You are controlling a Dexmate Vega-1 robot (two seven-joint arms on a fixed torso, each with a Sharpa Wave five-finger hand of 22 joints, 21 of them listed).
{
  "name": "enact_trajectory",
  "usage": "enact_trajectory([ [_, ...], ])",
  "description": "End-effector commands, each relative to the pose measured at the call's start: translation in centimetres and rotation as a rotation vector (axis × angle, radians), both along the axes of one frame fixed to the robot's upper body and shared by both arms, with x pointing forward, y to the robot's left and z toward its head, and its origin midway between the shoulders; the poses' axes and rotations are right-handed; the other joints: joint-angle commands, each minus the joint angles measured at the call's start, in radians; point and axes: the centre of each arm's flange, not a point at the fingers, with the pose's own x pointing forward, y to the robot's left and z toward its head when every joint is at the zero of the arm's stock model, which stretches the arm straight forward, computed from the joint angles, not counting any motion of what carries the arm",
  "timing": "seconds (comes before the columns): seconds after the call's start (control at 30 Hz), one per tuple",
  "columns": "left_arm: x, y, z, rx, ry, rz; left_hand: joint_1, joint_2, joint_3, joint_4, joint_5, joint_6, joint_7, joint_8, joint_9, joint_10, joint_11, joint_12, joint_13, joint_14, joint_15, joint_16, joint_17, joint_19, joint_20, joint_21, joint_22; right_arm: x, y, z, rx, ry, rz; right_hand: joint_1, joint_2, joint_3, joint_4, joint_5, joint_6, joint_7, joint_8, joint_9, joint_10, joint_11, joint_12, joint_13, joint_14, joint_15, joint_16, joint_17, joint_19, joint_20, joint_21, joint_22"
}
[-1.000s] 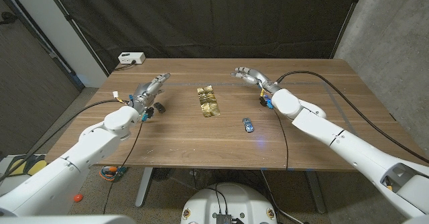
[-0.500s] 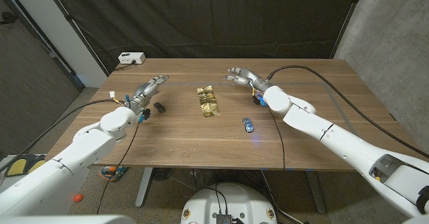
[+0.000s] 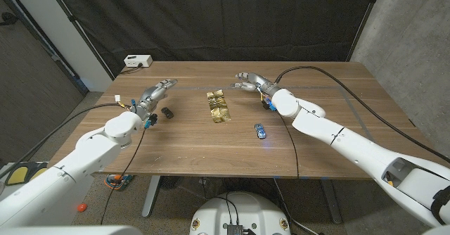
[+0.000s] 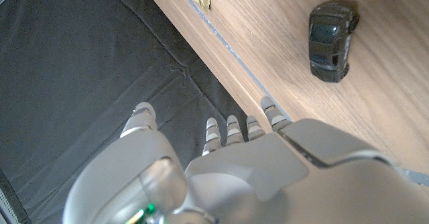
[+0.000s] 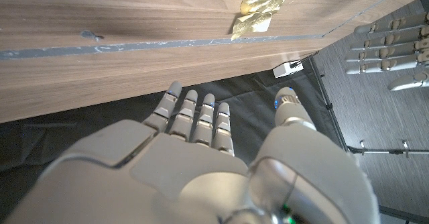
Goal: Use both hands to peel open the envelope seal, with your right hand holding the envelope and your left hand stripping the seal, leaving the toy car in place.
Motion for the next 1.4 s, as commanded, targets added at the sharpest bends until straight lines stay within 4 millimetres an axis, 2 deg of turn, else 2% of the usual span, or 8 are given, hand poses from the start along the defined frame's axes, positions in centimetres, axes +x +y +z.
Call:
enact_trajectory([
  [0.03, 0.3, -0.4, 0.1, 0.009, -0.004, -0.016, 0.008, -0.002, 0.0, -0.003, -0.004, 0.006, -0.004, 0.004, 0.003, -0.001, 0.007, 0.0, 0.001, -0.004, 0.005, 0.003, 0.001, -0.093, 0.008, -0.003, 0.003, -0.2, 0.9, -0.7, -0.063, 0.008, -0.03, 0.042, 0.007, 0.013, 0.0, 0.009, 0.018, 0.003, 0.007, 0.004, 0.019, 0.0, 0.006, 0.005, 0.032, -0.017, 0.012, 0.007, 0.026, -0.006, 0.005, 0.004],
  [0.23, 0.2, -0.4, 0.2, 0.006, -0.007, -0.015, 0.006, -0.001, -0.001, -0.002, -0.004, 0.008, -0.004, 0.004, 0.003, 0.001, 0.006, 0.001, 0.001, -0.004, 0.004, 0.004, 0.002, -0.093, 0.007, -0.004, 0.003, -0.7, 0.2, -1.6, -0.075, 0.041, -0.053, 0.06, 0.008, 0.017, -0.001, 0.01, 0.024, 0.003, 0.008, 0.004, 0.022, 0.003, 0.006, 0.006, 0.037, -0.023, 0.012, 0.007, 0.031, -0.008, 0.005, 0.005],
  [0.37, 0.4, -0.4, 0.2, 0.006, -0.008, -0.019, 0.005, 0.0, -0.001, -0.001, -0.005, 0.013, -0.003, 0.005, 0.003, 0.004, 0.008, 0.003, 0.001, -0.004, 0.004, 0.004, 0.002, -0.093, 0.008, -0.004, 0.004, -1.5, -0.2, -2.5, -0.073, 0.049, -0.072, 0.05, -0.009, 0.003, 0.01, 0.007, 0.033, 0.005, 0.008, 0.004, 0.03, 0.008, 0.009, 0.006, 0.04, -0.021, 0.012, 0.011, 0.029, -0.008, 0.003, 0.006],
  [0.5, 0.6, -0.6, 0.4, 0.009, -0.009, -0.027, 0.004, 0.0, -0.002, 0.0, -0.005, 0.014, -0.004, 0.005, 0.003, 0.005, 0.008, 0.003, 0.001, -0.003, 0.004, 0.005, 0.003, -0.093, 0.007, -0.004, 0.004, -2.3, -0.5, -3.6, -0.075, 0.048, -0.104, 0.037, -0.014, -0.015, 0.027, 0.008, 0.064, 0.004, 0.015, 0.006, 0.068, 0.014, 0.023, 0.009, 0.075, -0.035, 0.026, 0.021, 0.023, -0.007, -0.002, 0.008],
  [0.63, 0.9, -0.8, 0.5, 0.011, -0.011, -0.039, 0.003, 0.001, -0.002, 0.001, -0.006, 0.015, -0.003, 0.004, 0.003, 0.004, 0.008, 0.003, 0.001, -0.003, 0.004, 0.005, 0.003, -0.093, 0.008, -0.004, 0.004, -2.6, -0.7, -4.3, -0.078, 0.055, -0.132, 0.039, -0.008, -0.025, 0.033, 0.013, 0.089, 0.003, 0.02, 0.007, 0.1, 0.001, 0.035, 0.013, 0.127, -0.063, 0.053, 0.036, 0.034, -0.017, -0.001, 0.009],
  [0.93, 1.1, -1.0, 0.7, 0.016, -0.019, -0.057, 0.0, 0.002, -0.004, 0.003, -0.007, 0.018, -0.003, 0.003, 0.003, 0.005, 0.008, 0.003, 0.002, -0.003, 0.004, 0.006, 0.004, -0.093, 0.008, -0.005, 0.005, -4.0, -0.2, -5.5, -0.092, -0.023, -0.206, 0.074, -0.031, -0.052, 0.022, 0.03, 0.162, -0.007, 0.04, 0.009, 0.197, -0.029, 0.078, 0.03, 0.222, -0.114, 0.117, 0.078, 0.099, -0.048, 0.019, 0.012],
  [1.17, 1.4, -1.1, 0.9, 0.004, -0.028, -0.088, -0.003, 0.007, -0.005, 0.006, -0.01, 0.053, 0.004, 0.012, 0.004, 0.008, 0.002, 0.004, 0.002, -0.001, -0.002, 0.008, 0.004, -0.093, 0.005, -0.007, 0.006, -4.8, 0.3, -6.7, -0.092, -0.089, -0.256, 0.098, -0.06, -0.08, 0.021, 0.043, 0.207, -0.02, 0.049, 0.009, 0.255, -0.042, 0.099, 0.039, 0.288, -0.142, 0.169, 0.105, 0.129, -0.056, 0.03, 0.015],
  [1.4, 1.6, -1.0, 0.6, -0.053, -0.03, -0.08, -0.006, 0.016, -0.003, 0.009, -0.012, 0.06, 0.005, 0.011, 0.004, 0.024, 0.001, 0.01, 0.002, 0.005, -0.004, 0.01, 0.005, -0.092, 0.003, -0.008, 0.007, -5.2, 0.5, -8.2, -0.101, -0.085, -0.285, 0.116, -0.083, -0.099, 0.018, 0.052, 0.215, -0.028, 0.047, 0.01, 0.281, -0.048, 0.108, 0.044, 0.299, -0.156, 0.191, 0.121, 0.135, -0.062, 0.034, 0.019],
])
